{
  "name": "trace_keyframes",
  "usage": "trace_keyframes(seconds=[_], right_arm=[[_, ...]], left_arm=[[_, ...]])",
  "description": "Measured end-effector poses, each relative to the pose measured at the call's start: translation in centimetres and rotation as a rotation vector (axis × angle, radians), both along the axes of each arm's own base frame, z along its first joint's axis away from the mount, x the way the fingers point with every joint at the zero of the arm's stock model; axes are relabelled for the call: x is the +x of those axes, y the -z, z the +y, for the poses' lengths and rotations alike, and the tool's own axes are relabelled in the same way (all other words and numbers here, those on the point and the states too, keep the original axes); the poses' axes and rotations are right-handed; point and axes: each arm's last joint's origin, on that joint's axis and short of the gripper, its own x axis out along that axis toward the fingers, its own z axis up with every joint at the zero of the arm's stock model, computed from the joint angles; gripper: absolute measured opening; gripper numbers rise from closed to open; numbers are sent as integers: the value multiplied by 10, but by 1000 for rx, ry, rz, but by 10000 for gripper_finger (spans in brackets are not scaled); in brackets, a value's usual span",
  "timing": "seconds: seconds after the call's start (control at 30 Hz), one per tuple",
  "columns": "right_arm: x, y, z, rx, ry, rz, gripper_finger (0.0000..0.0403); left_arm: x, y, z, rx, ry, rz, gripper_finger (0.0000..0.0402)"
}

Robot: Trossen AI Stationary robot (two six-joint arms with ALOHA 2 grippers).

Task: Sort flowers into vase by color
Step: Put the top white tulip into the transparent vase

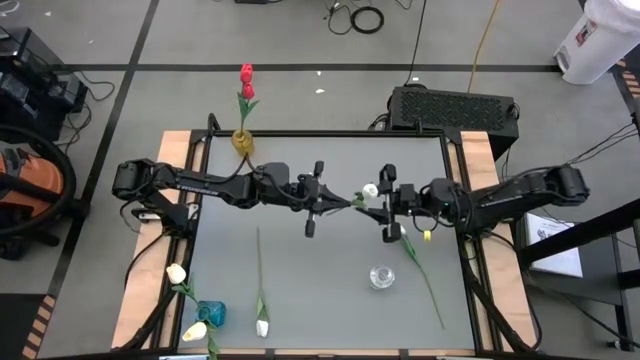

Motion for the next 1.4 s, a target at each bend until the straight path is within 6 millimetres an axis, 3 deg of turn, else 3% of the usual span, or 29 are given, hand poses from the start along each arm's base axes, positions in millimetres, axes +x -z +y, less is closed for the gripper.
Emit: trace_keyframes(seconds=[0.23, 1.4], right_arm=[[10, -6, 1, -5, -22, -14, 162], [8, -11, 9, 24, -86, -60, 162]], left_arm=[[0, 0, -4, 1, 13, 0, 0], [0, 0, -5, 1, 15, 0, 0]])
